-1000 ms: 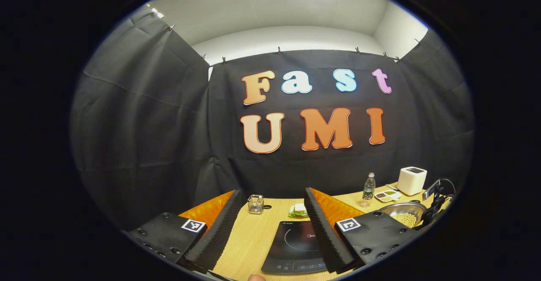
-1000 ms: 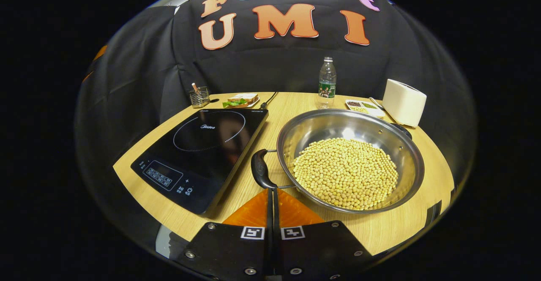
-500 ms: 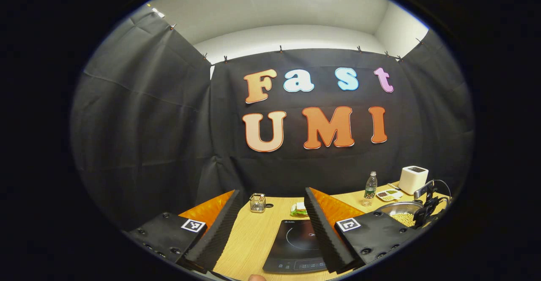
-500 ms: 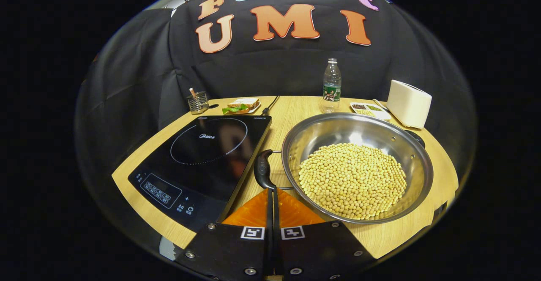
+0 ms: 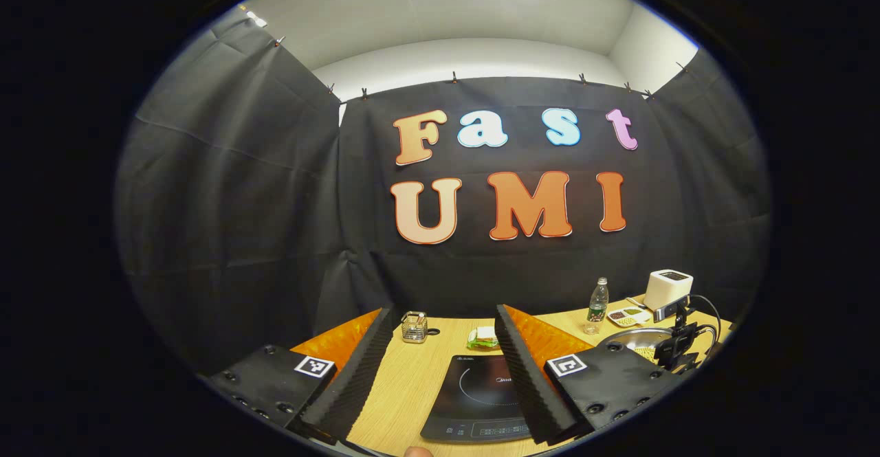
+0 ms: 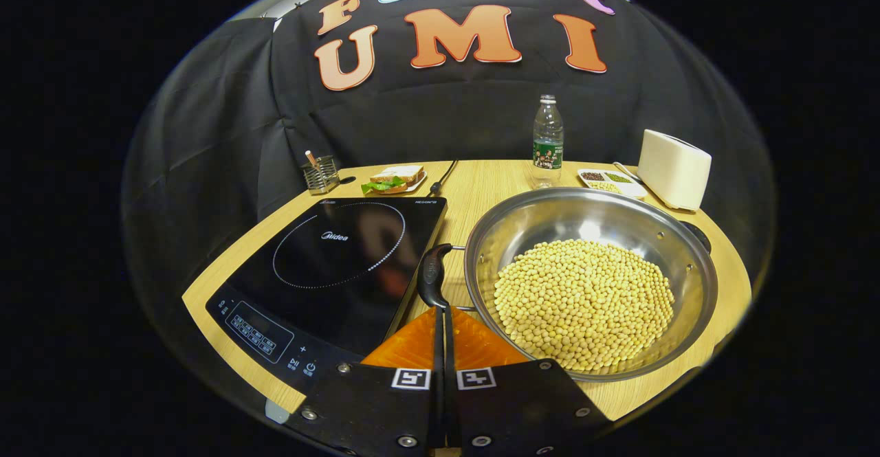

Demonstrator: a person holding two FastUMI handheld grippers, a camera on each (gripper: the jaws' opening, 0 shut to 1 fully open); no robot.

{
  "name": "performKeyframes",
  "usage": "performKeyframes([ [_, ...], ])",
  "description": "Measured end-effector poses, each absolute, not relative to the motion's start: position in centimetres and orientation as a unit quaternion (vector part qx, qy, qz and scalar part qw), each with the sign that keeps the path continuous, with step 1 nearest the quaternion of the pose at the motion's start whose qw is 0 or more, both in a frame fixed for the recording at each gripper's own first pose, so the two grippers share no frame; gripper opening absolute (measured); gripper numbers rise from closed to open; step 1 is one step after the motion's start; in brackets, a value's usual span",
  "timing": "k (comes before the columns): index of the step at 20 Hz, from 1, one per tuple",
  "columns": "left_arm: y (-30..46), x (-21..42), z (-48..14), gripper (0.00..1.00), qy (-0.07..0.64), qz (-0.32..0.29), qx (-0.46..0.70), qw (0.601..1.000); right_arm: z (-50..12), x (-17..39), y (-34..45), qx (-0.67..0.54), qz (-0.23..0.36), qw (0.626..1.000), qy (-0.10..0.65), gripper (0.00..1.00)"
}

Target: First push the handle of the pot to place it horizontally, then grasp the pot with both hands and set it on the induction cooktop.

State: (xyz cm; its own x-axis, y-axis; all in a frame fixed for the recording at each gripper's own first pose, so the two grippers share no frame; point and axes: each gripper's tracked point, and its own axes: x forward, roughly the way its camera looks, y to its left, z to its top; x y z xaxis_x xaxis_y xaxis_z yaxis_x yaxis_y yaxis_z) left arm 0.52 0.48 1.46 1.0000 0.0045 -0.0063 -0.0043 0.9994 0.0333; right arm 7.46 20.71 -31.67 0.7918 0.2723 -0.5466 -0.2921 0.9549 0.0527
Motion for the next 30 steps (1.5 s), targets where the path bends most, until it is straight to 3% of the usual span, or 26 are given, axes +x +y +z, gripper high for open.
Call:
performKeyframes([
  [8,-1.9,1.1,0.3,0.97,0.02,-0.014,0.016,1.0,-31.7,8.9,21.3,0.001,0.156,0.945,0.289,0.0],
  [13,-5.2,2.2,-0.5,0.97,0.03,-0.044,0.003,0.999,-27.6,7.8,18.7,0.012,0.17,0.953,0.251,0.0],
  [25,-17.9,5.8,-11.4,0.98,0.164,-0.136,-0.005,0.977,-24.8,11.1,-0.1,0.042,0.019,0.975,0.219,0.01],
  [27,-20.1,6.2,-14.1,0.98,0.194,-0.148,0.0,0.97,-24.9,11.3,-2.3,0.042,0.003,0.975,0.218,0.06],
  [30,-22.9,6.7,-18.3,0.98,0.25,-0.168,0.002,0.953,-25.6,11.9,-4.5,0.041,-0.015,0.974,0.224,0.34],
])
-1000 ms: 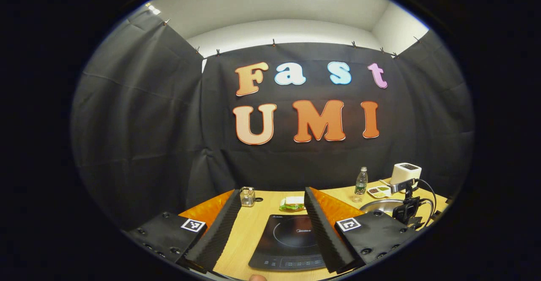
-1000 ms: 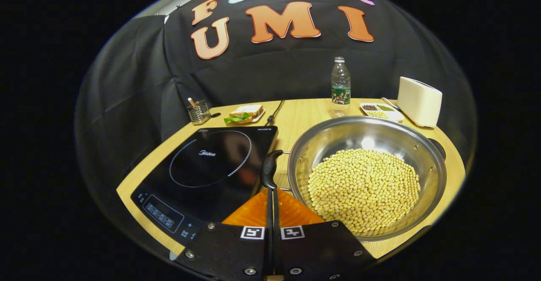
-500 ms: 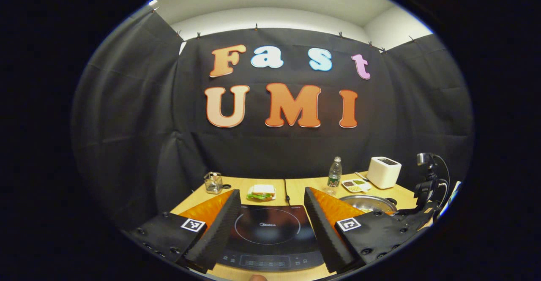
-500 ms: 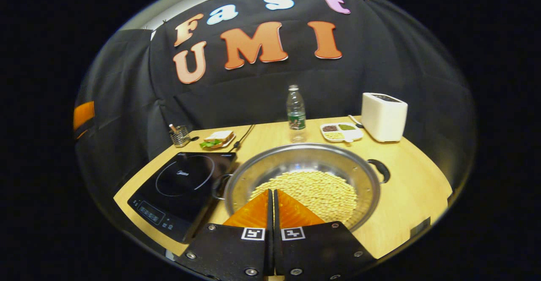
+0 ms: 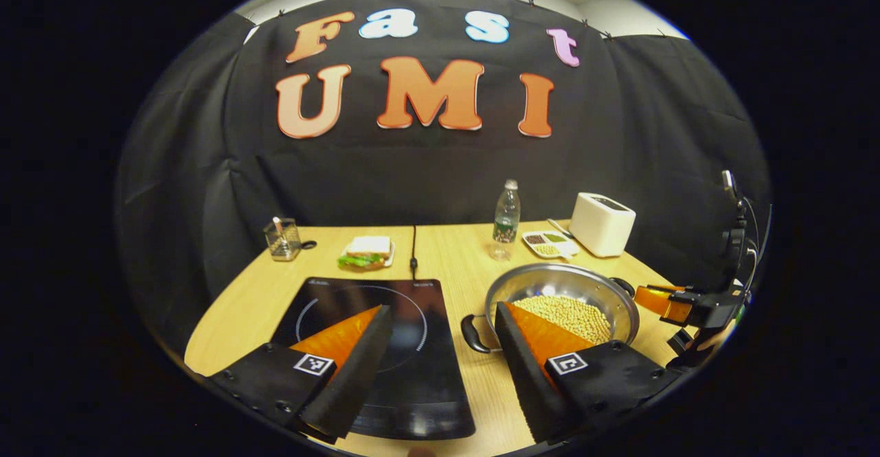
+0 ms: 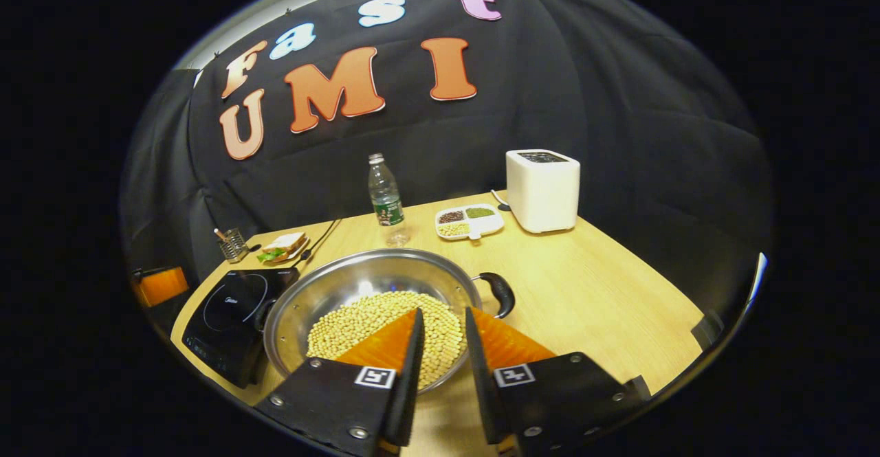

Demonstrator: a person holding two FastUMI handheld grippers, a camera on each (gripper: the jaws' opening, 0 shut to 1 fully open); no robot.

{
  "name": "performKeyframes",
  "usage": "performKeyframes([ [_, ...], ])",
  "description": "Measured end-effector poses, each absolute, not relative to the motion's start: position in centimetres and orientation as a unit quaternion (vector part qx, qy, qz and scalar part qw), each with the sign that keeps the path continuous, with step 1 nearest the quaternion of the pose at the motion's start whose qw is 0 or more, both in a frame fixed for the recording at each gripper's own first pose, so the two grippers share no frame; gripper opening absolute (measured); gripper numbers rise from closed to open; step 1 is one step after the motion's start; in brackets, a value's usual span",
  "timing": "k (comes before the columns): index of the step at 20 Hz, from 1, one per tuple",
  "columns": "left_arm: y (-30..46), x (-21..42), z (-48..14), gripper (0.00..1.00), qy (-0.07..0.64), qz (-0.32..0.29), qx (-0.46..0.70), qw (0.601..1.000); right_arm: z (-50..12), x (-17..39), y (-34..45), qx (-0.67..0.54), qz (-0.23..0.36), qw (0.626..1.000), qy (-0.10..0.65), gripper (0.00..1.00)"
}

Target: First push the handle of the pot to place it horizontally, then grasp the pot with both hands and set it on the induction cooktop.

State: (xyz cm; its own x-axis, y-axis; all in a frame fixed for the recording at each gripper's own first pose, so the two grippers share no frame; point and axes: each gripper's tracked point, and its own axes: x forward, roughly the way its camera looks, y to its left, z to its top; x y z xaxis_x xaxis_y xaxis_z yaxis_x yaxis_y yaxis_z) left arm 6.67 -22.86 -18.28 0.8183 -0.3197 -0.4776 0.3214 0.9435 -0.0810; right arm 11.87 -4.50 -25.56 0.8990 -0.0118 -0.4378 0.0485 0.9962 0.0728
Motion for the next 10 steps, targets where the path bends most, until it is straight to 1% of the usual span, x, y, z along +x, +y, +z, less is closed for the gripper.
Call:
performKeyframes([
  [1,-23.9,6.8,-19.7,0.98,0.269,-0.174,0.002,0.947,-25.8,12.1,-5.0,0.041,-0.02,0.973,0.228,0.52],
  [2,-24.6,7.0,-20.8,0.98,0.282,-0.177,0.004,0.943,-26.3,12.3,-5.4,0.042,-0.023,0.971,0.233,0.59],
  [3,-25.4,7.2,-22.1,0.98,0.296,-0.181,0.006,0.938,-26.6,12.6,-5.8,0.042,-0.026,0.97,0.237,0.64],
  [4,-26.1,7.6,-23.3,0.98,0.31,-0.184,0.007,0.933,-27.0,13.0,-6.1,0.042,-0.029,0.969,0.241,0.74],
  [5,-26.8,7.5,-24.6,0.98,0.326,-0.189,0.007,0.927,-27.3,13.4,-6.6,0.04,-0.033,0.968,0.245,0.78],
  [6,-27.2,7.7,-25.7,0.98,0.338,-0.187,0.01,0.922,-27.6,13.8,-6.8,0.038,-0.035,0.967,0.248,0.84],
  [9,-27.6,9.0,-28.3,0.98,0.363,-0.18,0.025,0.914,-28.5,15.0,-6.9,0.03,-0.032,0.964,0.261,0.93],
  [10,-27.9,9.2,-28.9,0.98,0.371,-0.18,0.025,0.911,-28.8,15.4,-7.0,0.027,-0.031,0.963,0.265,0.94],
])
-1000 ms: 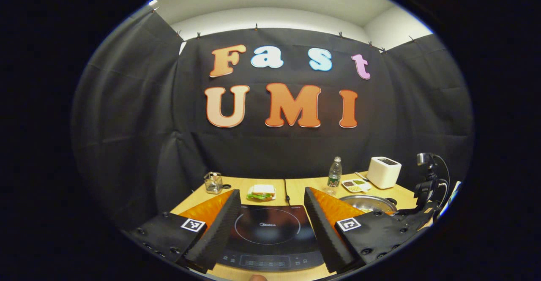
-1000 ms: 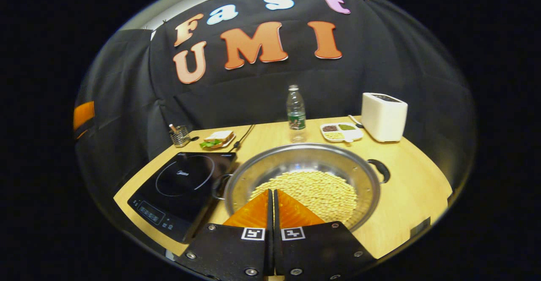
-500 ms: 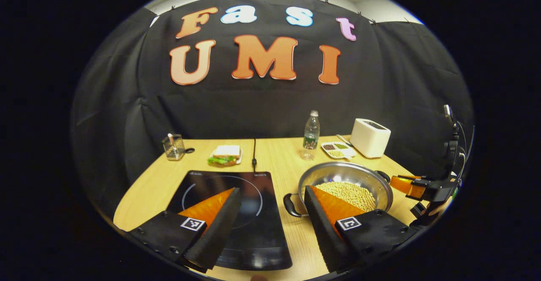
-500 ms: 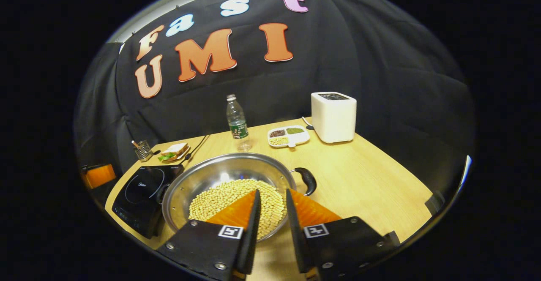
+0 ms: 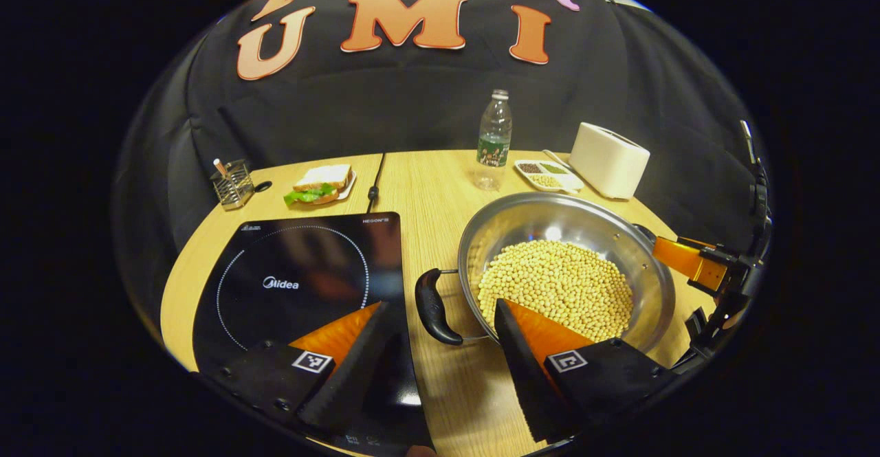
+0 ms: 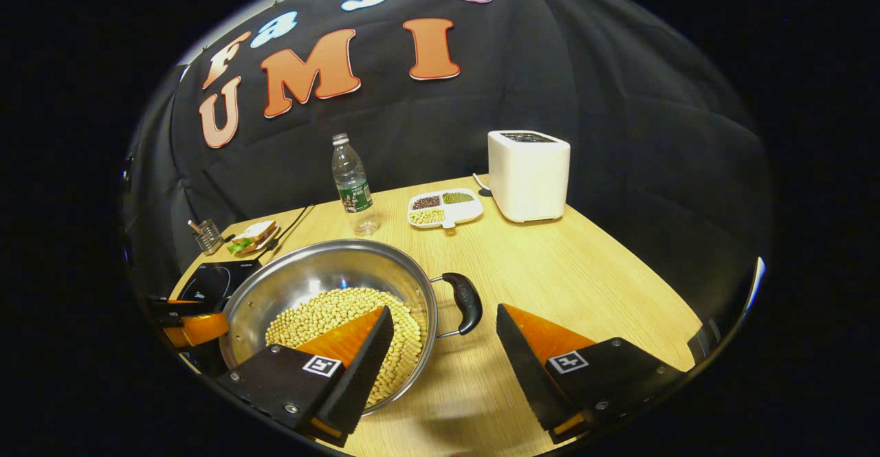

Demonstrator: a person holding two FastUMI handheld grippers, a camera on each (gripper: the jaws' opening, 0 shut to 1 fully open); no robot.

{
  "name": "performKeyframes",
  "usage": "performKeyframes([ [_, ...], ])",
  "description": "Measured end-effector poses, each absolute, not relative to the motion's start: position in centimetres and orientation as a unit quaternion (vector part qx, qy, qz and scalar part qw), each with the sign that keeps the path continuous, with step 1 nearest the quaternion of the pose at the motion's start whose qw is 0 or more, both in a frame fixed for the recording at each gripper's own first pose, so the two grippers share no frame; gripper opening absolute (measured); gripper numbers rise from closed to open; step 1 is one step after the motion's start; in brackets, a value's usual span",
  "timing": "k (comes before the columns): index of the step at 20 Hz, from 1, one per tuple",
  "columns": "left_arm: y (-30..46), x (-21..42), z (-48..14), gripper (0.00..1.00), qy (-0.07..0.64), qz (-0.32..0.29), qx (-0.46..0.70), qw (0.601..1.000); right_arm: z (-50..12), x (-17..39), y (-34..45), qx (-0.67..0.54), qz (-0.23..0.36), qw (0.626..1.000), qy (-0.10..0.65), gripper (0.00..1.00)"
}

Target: First push the handle of the pot to place it horizontally, then grasp the pot with both hands and set it on the induction cooktop.

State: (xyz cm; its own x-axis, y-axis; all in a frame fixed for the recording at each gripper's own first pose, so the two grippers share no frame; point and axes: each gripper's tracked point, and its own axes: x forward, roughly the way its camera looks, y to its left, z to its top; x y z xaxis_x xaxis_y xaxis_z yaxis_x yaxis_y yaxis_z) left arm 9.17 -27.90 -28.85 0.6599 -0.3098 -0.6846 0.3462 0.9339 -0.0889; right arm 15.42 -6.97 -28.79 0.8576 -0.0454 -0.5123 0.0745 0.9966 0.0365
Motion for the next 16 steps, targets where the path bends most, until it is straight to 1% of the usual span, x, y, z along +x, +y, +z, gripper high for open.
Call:
performKeyframes([
  [5,-29.3,10.3,-29.9,0.99,0.388,-0.186,0.028,0.902,-31.2,17.4,-7.0,0.023,-0.03,0.952,0.303,0.94],
  [7,-30.1,10.5,-30.4,0.99,0.392,-0.198,0.038,0.898,-32.2,18.1,-6.9,0.024,-0.03,0.947,0.318,0.94],
  [8,-30.2,10.2,-30.8,0.99,0.403,-0.193,0.048,0.893,-32.6,18.1,-6.9,0.027,-0.032,0.945,0.325,0.94],
  [10,-30.1,10.7,-31.3,1.0,0.4,-0.194,0.079,0.892,-33.1,18.4,-7.1,0.034,-0.034,0.942,0.333,0.94],
  [11,-30.0,11.0,-31.3,0.98,0.392,-0.191,0.092,0.895,-33.1,18.6,-7.1,0.038,-0.033,0.941,0.334,0.93],
  [12,-30.1,11.0,-31.6,0.96,0.395,-0.188,0.097,0.894,-33.4,19.0,-7.6,0.031,-0.046,0.942,0.332,0.86],
  [13,-30.1,11.3,-31.6,0.91,0.391,-0.185,0.099,0.896,-33.3,19.1,-7.7,0.028,-0.043,0.942,0.331,0.82],
  [14,-30.0,11.2,-31.7,0.91,0.398,-0.179,0.096,0.894,-33.5,19.2,-7.7,0.03,-0.038,0.943,0.331,0.67],
  [15,-30.2,11.2,-31.9,0.89,0.402,-0.178,0.091,0.893,-32.9,18.6,-7.7,0.033,-0.031,0.943,0.331,0.65],
  [16,-30.4,11.0,-32.1,0.88,0.411,-0.178,0.083,0.89,-33.0,18.5,-8.0,0.037,-0.026,0.942,0.332,0.61],
])
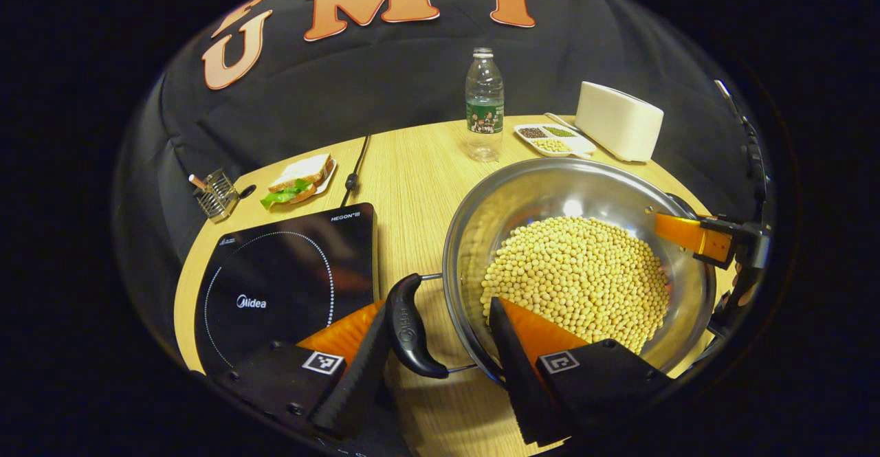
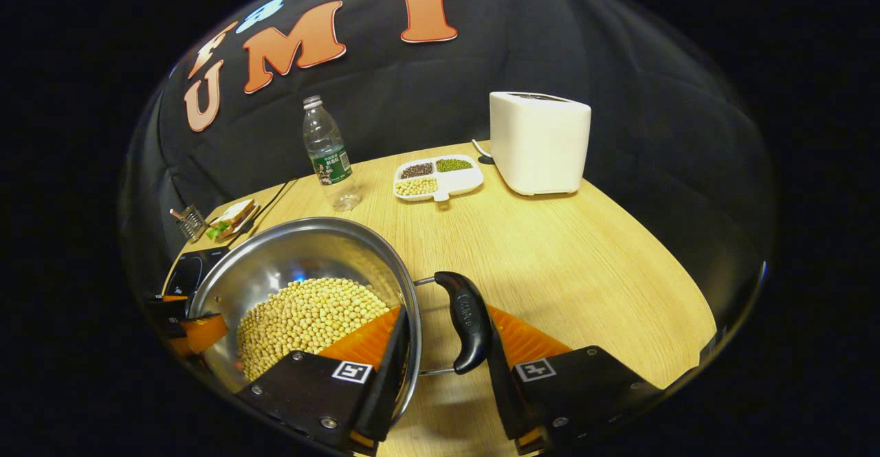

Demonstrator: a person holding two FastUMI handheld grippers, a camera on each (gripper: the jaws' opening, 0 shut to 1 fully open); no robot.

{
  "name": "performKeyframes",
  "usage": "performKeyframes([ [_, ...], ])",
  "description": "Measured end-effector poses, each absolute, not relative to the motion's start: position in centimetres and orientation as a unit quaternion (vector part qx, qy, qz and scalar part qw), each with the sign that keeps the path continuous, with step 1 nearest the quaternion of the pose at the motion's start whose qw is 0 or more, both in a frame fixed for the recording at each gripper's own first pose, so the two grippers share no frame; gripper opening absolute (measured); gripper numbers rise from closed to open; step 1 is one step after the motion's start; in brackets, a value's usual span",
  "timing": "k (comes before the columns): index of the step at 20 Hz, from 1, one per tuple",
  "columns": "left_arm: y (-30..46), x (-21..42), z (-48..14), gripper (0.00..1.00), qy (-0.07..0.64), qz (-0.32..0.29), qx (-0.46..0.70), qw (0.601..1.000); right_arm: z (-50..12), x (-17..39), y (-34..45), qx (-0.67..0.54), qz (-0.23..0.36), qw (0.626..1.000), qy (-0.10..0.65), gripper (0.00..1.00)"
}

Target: First push the handle of the pot to place it horizontally, then grasp the pot with both hands and set it on the induction cooktop.

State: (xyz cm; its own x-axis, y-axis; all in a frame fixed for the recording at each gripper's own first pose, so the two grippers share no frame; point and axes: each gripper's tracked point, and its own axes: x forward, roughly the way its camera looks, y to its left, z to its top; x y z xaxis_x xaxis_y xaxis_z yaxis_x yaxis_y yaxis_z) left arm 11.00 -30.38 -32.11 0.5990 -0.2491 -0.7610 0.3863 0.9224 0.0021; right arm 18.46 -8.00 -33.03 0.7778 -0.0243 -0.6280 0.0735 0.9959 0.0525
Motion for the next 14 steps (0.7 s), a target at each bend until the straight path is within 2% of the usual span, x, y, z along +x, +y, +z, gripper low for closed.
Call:
performKeyframes([
  [2,-30.4,11.1,-32.4,0.87,0.424,-0.176,0.07,0.886,-33.1,18.2,-8.3,0.054,-0.019,0.941,0.333,0.54],
  [3,-30.6,11.4,-32.6,0.85,0.431,-0.175,0.053,0.883,-33.1,18.1,-8.5,0.055,-0.021,0.942,0.332,0.56],
  [4,-30.9,11.5,-32.8,0.82,0.442,-0.175,0.029,0.879,-33.1,18.0,-8.7,0.05,-0.023,0.942,0.331,0.52],
  [5,-31.1,11.3,-33.2,0.77,0.458,-0.176,0.01,0.871,-33.0,17.9,-8.6,0.05,-0.025,0.942,0.331,0.54],
  [6,-31.1,11.1,-33.2,0.78,0.472,-0.173,-0.002,0.864,-33.0,18.0,-8.5,0.052,-0.026,0.941,0.332,0.54],
  [7,-31.3,11.3,-33.0,0.7,0.471,-0.172,-0.004,0.865,-33.0,18.0,-8.4,0.054,-0.029,0.941,0.332,0.54],
  [9,-31.3,11.8,-32.9,0.63,0.463,-0.174,-0.004,0.869,-32.8,18.0,-8.4,0.06,-0.037,0.942,0.329,0.52],
  [10,-31.1,11.8,-32.9,0.62,0.464,-0.172,-0.005,0.869,-32.7,17.9,-8.2,0.069,-0.039,0.941,0.329,0.45],
  [11,-30.9,11.5,-33.0,0.62,0.471,-0.171,-0.005,0.866,-32.5,17.7,-8.0,0.075,-0.038,0.94,0.331,0.48],
  [13,-30.4,11.4,-32.4,0.64,0.472,-0.175,-0.013,0.864,-31.6,17.4,-7.7,0.074,-0.039,0.942,0.326,0.42],
  [14,-29.9,11.5,-31.8,0.63,0.469,-0.175,-0.013,0.865,-30.6,17.1,-7.1,0.076,-0.038,0.943,0.321,0.46],
])
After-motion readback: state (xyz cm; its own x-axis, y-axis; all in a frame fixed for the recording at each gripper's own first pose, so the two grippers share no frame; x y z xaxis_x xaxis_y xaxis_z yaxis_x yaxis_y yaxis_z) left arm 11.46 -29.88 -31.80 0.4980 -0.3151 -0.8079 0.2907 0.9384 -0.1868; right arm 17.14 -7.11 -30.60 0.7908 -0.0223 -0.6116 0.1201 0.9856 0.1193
